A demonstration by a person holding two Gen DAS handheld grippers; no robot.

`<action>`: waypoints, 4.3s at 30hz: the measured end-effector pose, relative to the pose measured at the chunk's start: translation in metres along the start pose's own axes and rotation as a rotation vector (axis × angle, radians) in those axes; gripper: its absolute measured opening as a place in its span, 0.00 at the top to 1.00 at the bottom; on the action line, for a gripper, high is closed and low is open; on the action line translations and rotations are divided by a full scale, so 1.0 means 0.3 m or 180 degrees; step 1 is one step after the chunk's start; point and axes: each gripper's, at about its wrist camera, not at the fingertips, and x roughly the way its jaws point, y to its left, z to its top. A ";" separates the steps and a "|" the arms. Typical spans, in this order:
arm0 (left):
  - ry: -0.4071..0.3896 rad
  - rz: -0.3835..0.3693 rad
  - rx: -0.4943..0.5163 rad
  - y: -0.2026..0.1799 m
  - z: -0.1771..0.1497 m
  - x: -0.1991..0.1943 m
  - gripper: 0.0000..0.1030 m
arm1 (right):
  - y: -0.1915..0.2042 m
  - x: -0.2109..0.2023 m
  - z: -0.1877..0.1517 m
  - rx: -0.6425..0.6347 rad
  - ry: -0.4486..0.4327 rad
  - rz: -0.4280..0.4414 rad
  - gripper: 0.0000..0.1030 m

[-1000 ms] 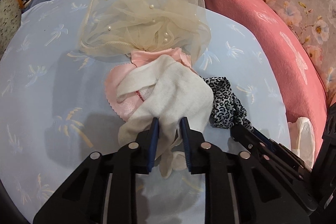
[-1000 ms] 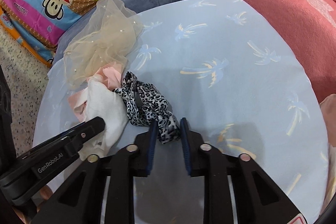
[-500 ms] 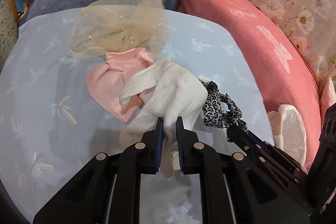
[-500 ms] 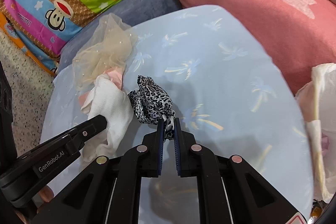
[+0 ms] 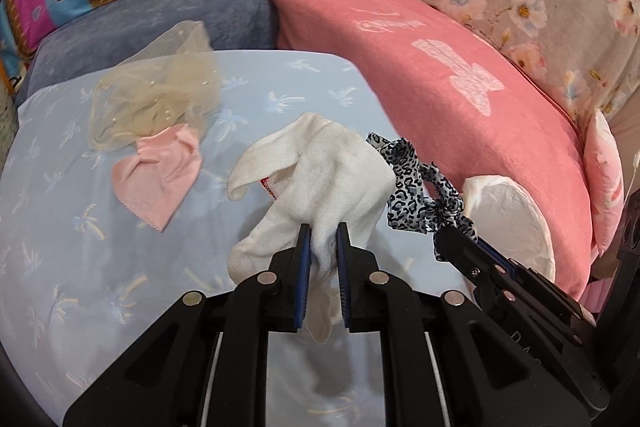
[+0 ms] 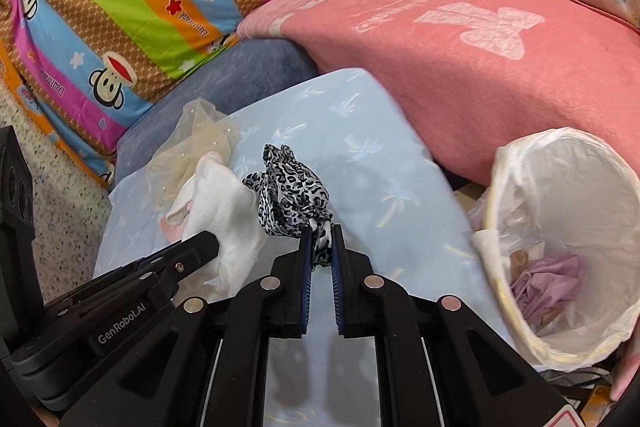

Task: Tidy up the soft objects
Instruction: 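Carry the white glove and leopard-print scrunchie toward the white bin, then open both grippers over the bin to drop the glove and scrunchie, then withdraw both open grippers from the bin back to the pink cloth and tulle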

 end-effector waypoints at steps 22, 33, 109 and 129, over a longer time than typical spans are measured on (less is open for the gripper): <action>0.0120 -0.0268 0.0684 -0.378 -0.040 0.041 0.88 | -0.410 -0.239 -0.030 0.0611 -0.0343 -0.0310 0.91; 0.0227 -0.0433 0.0969 -0.542 -0.064 0.074 0.87 | -0.579 -0.318 -0.059 0.0837 -0.0445 -0.0541 0.91; 0.0027 -0.0133 0.0509 -0.316 -0.040 0.073 0.45 | -0.354 -0.175 -0.051 0.0356 -0.0180 -0.0451 0.70; 0.0021 0.0077 0.0176 -0.090 -0.027 0.060 0.38 | -0.163 -0.079 -0.046 0.0041 -0.0023 -0.0331 0.70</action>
